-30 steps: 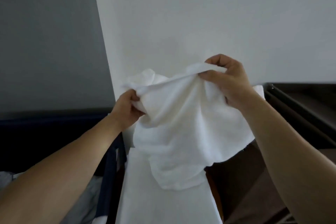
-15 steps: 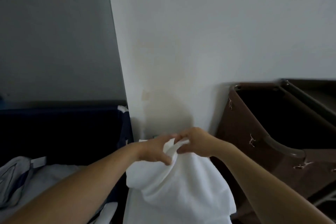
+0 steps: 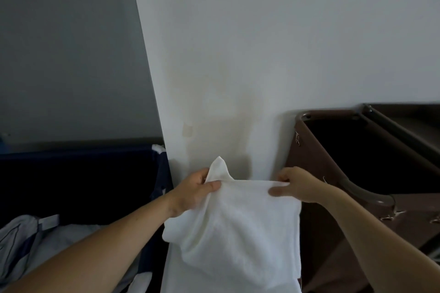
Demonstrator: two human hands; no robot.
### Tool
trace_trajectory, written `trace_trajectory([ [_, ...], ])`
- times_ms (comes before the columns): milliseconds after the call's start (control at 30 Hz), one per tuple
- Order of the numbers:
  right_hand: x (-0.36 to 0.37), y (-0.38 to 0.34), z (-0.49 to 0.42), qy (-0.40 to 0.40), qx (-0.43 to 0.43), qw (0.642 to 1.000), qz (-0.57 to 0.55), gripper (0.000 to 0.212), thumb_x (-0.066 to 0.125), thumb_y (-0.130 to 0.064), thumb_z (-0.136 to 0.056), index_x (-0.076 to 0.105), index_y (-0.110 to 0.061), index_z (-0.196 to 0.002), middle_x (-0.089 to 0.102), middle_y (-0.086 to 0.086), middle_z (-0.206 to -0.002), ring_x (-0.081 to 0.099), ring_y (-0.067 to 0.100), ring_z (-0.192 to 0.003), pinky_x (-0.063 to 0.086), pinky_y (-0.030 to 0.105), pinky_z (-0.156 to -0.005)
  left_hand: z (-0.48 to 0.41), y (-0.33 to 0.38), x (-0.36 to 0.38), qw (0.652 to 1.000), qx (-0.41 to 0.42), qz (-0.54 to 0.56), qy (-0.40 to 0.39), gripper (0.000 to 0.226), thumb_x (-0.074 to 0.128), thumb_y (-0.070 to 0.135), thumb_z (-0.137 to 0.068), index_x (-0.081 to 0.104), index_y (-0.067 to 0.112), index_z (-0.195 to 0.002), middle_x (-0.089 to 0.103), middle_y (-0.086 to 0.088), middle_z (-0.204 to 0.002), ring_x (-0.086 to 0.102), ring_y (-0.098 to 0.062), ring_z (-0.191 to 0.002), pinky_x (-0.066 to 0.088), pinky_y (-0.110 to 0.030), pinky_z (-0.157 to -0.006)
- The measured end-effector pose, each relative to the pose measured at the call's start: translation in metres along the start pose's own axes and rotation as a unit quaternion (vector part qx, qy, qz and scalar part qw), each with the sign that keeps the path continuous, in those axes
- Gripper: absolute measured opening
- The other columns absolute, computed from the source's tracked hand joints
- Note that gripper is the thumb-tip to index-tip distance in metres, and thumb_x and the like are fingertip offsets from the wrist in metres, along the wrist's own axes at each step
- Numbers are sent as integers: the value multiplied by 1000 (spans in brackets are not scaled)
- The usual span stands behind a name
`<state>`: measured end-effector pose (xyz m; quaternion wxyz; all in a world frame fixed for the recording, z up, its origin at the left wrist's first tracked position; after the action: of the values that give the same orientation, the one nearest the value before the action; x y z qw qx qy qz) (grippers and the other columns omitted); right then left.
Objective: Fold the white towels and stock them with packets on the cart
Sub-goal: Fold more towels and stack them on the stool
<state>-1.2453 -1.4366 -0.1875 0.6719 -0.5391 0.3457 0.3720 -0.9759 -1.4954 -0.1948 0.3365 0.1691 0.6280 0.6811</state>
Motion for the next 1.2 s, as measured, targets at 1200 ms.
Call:
trace_trajectory([
  [1200, -28, -90, 28, 114, -42, 920, -372, 13, 83, -14, -77, 73, -14, -85, 73, 2, -76, 66, 22, -73, 53, 36, -75, 9, 62, 10, 989, -4, 131, 73, 25, 69, 16, -91, 71, -2, -108, 72, -22, -109, 65, -44, -106, 50, -61, -94],
])
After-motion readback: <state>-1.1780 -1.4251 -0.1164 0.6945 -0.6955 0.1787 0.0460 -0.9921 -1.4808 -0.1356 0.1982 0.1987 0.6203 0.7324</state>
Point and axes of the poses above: each hand's wrist, its own z-axis away from the middle knuckle, its own x-axis out of the palm, y = z × x, the point moved 5 cm from there along -z, towards the middle knuckle
